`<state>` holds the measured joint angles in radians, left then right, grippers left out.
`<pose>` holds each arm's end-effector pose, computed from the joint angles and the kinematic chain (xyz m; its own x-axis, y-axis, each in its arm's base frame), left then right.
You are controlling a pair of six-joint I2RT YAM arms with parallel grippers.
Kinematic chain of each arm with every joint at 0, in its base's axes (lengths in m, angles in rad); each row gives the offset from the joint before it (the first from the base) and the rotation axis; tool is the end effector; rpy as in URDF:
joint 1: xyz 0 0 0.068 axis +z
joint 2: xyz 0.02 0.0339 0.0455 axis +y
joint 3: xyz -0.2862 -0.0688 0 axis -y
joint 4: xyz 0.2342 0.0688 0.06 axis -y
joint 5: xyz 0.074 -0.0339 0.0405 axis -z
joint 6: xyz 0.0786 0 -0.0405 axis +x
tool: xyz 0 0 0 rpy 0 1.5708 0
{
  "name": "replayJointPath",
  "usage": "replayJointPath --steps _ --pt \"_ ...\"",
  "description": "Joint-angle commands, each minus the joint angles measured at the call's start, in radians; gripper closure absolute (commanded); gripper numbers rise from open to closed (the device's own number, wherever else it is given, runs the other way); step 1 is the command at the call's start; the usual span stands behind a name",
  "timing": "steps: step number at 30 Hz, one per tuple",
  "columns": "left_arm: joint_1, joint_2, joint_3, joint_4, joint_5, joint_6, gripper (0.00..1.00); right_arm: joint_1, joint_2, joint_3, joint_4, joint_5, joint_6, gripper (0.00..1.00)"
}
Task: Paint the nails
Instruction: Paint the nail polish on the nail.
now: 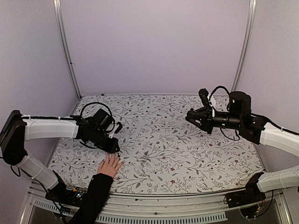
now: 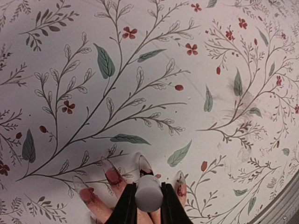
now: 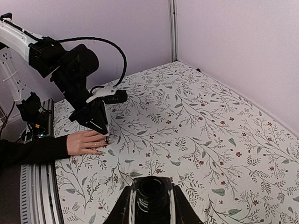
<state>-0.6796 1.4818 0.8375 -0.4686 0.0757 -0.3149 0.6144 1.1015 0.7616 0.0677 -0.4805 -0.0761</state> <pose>0.2181 -0.1839 0.1692 -0.8655 0.3023 -0.3993 0.4045 0.8921 -0.2014 0.1995 0.1852 0.3086 -0.1525 -0.1901 -0.9698 -0.8891 0.4548 0.0507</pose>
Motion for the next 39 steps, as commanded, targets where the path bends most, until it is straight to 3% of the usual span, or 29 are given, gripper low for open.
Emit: replayJointPath --steps 1,39 --pt "0.003 0.013 -0.005 -0.008 -0.011 0.008 1.00 -0.003 -0.012 0.010 0.021 0.011 -0.004 1.00" --pt "-0.001 0.041 0.027 0.011 -0.019 0.004 1.00 -0.003 -0.017 0.007 0.020 0.014 -0.002 1.00"
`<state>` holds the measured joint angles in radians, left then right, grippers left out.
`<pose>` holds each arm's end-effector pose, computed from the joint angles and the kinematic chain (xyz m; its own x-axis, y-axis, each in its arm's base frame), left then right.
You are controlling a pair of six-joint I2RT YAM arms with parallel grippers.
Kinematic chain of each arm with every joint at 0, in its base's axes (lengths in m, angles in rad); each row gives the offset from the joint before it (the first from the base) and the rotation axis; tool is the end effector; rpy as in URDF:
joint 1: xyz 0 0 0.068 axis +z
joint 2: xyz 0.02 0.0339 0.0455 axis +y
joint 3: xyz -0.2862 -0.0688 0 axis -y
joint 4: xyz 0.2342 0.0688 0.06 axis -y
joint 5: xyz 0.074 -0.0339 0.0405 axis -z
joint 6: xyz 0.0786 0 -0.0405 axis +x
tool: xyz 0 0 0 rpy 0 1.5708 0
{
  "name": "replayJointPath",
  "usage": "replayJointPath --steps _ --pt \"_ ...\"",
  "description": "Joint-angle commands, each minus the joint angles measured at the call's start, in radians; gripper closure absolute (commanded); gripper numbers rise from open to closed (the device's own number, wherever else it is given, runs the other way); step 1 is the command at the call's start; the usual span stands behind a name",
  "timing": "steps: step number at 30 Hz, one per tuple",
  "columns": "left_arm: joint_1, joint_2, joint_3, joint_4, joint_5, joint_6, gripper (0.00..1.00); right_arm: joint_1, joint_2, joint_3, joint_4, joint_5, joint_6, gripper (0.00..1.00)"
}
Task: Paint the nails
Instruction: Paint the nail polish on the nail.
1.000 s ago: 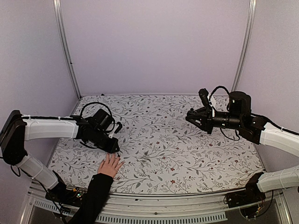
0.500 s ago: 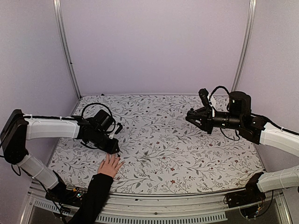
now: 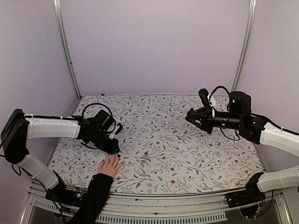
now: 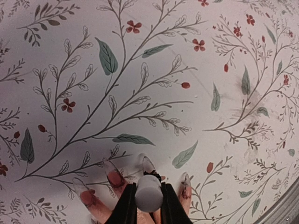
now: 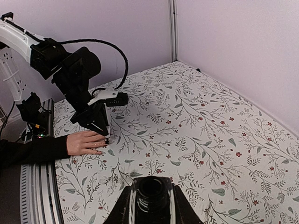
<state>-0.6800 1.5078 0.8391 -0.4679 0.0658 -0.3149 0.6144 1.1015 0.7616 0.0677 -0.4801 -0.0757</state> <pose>0.2200 -0.1845 0.1627 -0.8717 0.3075 -0.3815 0.3985 0.8979 -0.1870 0.1995 0.1852 0.3086 -0.1529 -0.1900 -0.9698 -0.8889 0.4552 0.0510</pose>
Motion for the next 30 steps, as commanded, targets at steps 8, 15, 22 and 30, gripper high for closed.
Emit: replayJointPath --steps 8,15,22,30 --pt "0.000 0.027 0.039 0.015 -0.015 0.004 1.00 -0.004 -0.023 0.005 0.020 0.015 -0.003 1.00" --pt "0.000 0.040 0.049 0.016 -0.023 0.007 1.00 -0.003 -0.024 0.004 0.020 0.018 -0.003 1.00" --pt "0.003 0.052 0.056 0.014 -0.031 0.009 1.00 -0.004 -0.023 0.004 0.020 0.020 -0.003 1.00" --pt "0.005 0.067 0.069 0.017 -0.029 0.013 1.00 -0.003 -0.023 0.002 0.020 0.025 -0.003 1.00"
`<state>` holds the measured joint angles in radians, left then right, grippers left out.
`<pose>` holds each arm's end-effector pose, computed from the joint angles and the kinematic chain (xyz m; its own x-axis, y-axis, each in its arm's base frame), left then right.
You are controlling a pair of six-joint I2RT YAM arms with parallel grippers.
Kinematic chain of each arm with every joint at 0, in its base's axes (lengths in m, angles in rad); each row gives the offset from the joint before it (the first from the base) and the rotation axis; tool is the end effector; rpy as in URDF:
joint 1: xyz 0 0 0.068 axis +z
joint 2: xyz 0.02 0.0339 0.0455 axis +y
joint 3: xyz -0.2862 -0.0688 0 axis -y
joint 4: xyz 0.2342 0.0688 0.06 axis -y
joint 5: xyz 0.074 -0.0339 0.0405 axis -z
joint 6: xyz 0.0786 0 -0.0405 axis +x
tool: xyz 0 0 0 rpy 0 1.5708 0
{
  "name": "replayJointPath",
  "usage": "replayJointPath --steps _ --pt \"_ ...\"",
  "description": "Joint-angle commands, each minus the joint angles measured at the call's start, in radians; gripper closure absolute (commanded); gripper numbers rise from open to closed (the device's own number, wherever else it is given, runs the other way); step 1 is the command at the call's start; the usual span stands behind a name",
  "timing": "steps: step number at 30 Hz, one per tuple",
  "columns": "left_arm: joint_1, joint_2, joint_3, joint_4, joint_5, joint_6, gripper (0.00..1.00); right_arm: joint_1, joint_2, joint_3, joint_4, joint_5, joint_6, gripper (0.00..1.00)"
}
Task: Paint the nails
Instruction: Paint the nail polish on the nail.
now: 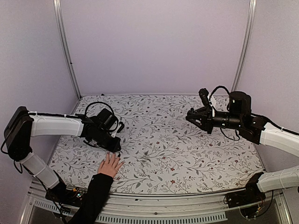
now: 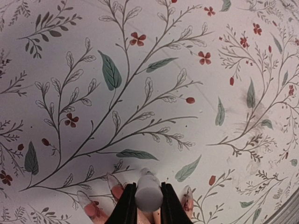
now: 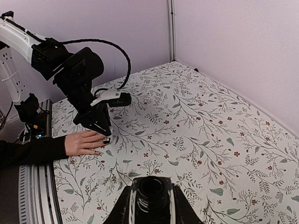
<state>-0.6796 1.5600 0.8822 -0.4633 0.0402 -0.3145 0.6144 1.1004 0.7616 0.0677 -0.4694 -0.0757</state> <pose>0.2318 -0.1913 0.1609 -0.8707 0.3062 -0.3849 0.3908 0.9058 -0.1636 0.2001 0.1847 0.3088 -0.1524 -0.1900 -0.9699 -0.8843 0.4645 0.0479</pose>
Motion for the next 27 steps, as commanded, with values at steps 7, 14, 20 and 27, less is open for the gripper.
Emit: replayJointPath --steps 7,14,20,27 --pt "0.007 0.022 0.031 0.015 -0.004 0.017 1.00 -0.003 -0.021 0.002 0.022 0.017 -0.004 1.00" --pt "0.009 0.025 0.042 0.017 -0.008 0.019 1.00 -0.004 -0.023 0.001 0.021 0.018 -0.004 1.00" --pt "0.011 0.002 0.056 0.009 -0.008 0.021 1.00 -0.004 -0.026 0.001 0.020 0.017 -0.004 1.00" --pt "0.011 -0.115 0.056 -0.005 -0.034 0.042 1.00 -0.004 -0.035 -0.001 0.022 0.009 -0.003 1.00"
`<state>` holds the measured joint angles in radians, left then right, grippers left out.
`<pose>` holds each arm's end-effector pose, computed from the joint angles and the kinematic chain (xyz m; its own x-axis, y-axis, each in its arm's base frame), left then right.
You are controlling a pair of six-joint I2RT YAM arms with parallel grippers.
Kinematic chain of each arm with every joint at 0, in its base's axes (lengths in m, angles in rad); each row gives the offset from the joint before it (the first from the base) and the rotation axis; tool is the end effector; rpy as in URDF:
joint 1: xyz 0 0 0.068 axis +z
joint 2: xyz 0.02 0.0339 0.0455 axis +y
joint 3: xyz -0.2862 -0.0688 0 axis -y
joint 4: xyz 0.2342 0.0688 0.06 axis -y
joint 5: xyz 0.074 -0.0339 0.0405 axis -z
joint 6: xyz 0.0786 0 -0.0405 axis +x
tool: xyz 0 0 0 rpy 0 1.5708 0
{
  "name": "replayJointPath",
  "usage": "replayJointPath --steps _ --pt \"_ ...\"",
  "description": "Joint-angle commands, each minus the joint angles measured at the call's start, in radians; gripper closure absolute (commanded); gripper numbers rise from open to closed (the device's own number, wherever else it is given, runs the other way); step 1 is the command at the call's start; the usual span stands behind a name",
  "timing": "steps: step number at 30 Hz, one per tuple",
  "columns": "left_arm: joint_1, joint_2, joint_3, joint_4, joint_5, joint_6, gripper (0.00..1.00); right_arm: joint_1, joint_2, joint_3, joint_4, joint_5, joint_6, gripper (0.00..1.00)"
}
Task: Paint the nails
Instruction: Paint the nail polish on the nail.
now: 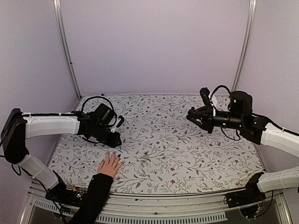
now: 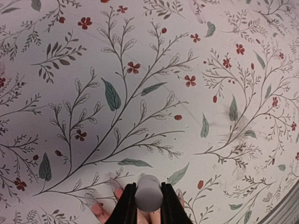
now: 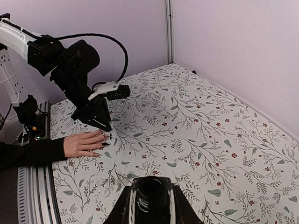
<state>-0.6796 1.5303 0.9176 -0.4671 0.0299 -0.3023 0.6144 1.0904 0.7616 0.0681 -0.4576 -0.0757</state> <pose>0.2369 -0.1944 0.1793 -0.8451 0.3003 -0.4423 0.4060 0.8988 -0.1655 0.1993 0.1831 0.3112 -0.1445 -0.1850 -0.9721 -0.8794 0.4743 0.0405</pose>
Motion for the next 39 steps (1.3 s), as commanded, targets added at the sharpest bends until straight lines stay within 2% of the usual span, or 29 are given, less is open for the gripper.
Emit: replayJointPath --steps 1,6,9,21,39 --pt "0.011 -0.105 0.011 0.002 -0.026 0.039 1.00 -0.003 -0.026 0.000 0.022 -0.004 -0.003 1.00" --pt "0.007 -0.218 -0.057 0.033 -0.005 0.122 1.00 -0.004 -0.033 0.001 0.024 -0.009 -0.003 1.00" --pt "0.011 -0.241 -0.054 -0.004 -0.004 0.166 1.00 -0.004 -0.033 0.001 0.027 -0.013 -0.001 1.00" --pt "0.011 -0.102 -0.014 -0.058 0.110 0.266 1.00 -0.004 -0.029 0.004 0.023 -0.013 -0.002 1.00" --pt "0.008 -0.040 -0.005 -0.070 0.103 0.276 1.00 -0.003 -0.027 0.000 0.022 -0.004 -0.003 1.00"
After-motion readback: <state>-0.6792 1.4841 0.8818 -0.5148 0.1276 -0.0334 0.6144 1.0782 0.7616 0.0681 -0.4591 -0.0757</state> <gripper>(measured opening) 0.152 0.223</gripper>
